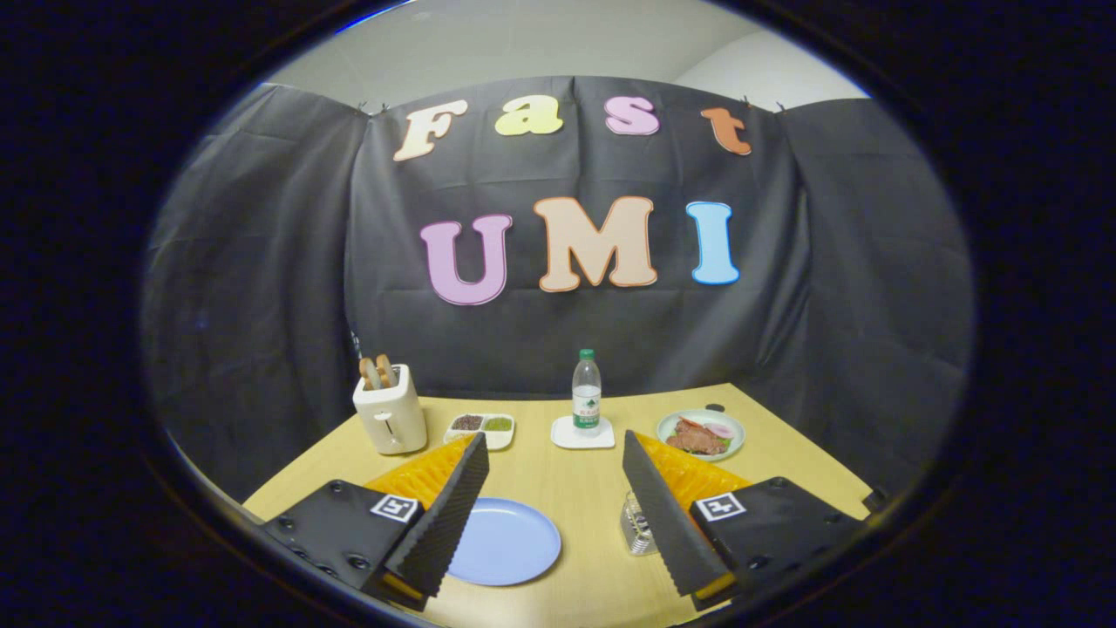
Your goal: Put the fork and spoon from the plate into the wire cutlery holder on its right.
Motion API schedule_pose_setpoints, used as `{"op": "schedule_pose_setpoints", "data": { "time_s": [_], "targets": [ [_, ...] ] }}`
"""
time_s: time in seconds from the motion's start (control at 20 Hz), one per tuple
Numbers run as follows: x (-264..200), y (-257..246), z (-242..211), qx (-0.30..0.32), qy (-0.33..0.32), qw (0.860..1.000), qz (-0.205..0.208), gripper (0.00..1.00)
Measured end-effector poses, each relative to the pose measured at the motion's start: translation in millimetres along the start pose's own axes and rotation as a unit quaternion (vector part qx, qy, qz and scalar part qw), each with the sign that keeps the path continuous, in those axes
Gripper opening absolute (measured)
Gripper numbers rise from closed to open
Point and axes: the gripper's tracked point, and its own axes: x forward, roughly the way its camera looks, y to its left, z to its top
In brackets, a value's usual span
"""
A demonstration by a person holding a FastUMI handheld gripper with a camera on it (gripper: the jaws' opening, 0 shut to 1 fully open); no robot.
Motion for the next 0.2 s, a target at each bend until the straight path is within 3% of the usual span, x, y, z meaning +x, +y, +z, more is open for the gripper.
{"op": "schedule_pose_setpoints", "data": {
  "time_s": [0.2],
  "targets": [
    [0.3,4.5,10.1,0.006,-0.020,1.000,-0.004,0.99]
  ]
}}
